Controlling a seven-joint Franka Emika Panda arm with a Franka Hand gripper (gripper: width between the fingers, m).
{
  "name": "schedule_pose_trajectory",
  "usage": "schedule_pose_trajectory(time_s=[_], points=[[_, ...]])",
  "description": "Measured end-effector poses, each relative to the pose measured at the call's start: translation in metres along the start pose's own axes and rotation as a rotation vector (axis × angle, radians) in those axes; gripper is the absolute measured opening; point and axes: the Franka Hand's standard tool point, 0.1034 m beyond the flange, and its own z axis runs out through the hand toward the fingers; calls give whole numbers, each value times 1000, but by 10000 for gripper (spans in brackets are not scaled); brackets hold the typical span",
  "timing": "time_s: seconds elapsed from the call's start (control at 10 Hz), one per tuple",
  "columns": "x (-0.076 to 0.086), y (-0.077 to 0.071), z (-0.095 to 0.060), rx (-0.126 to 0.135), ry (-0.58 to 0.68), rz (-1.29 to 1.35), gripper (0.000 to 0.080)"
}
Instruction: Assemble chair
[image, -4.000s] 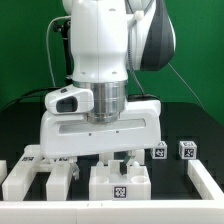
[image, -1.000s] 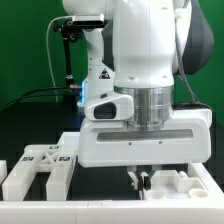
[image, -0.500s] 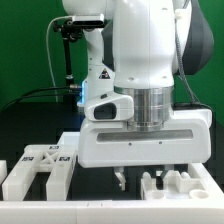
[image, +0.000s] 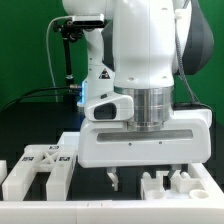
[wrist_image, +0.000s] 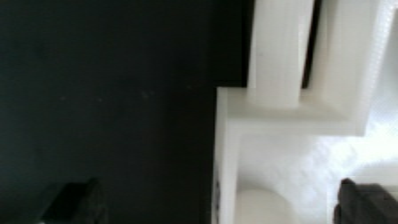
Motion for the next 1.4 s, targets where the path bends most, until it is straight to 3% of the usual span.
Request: schedule_pose_trajectory(time_s=[0.3,0.4,0.6,0.8,1.2,1.4], points=[[0,-1,-2,0,0,-5,649],[-6,-5,-14,2,-5,-35,649],[-33,-5,-42,6,-64,-69,649],[-50,-9,-57,10,-128,-82,649],[-60,-11,-52,21,-431,-82,649],[-90,-14,-41,22,-625,-73,649]])
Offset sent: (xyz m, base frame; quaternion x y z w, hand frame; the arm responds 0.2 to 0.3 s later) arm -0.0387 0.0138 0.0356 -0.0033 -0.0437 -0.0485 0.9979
